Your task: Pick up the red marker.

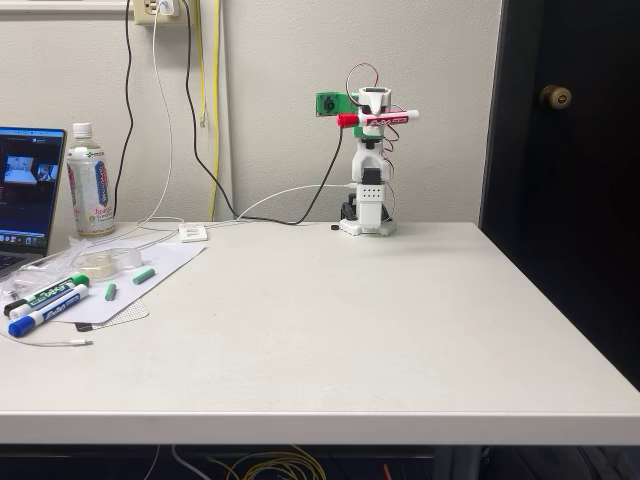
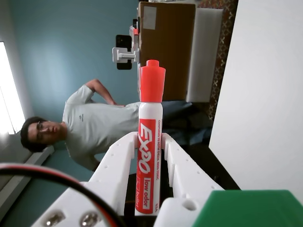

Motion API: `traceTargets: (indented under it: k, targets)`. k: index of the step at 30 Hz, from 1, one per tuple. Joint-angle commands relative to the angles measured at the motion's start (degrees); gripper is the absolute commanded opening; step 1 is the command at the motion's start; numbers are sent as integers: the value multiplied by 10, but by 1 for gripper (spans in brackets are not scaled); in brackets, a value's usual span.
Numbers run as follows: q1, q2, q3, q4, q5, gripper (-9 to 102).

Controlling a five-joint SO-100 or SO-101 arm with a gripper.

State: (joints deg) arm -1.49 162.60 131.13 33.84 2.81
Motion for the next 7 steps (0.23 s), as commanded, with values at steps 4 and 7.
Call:
traceTargets:
  k: [4, 7]
  targets:
    - [-2, 5, -5, -11, -7, 0]
    - [-2, 5, -5, -11, -7, 0]
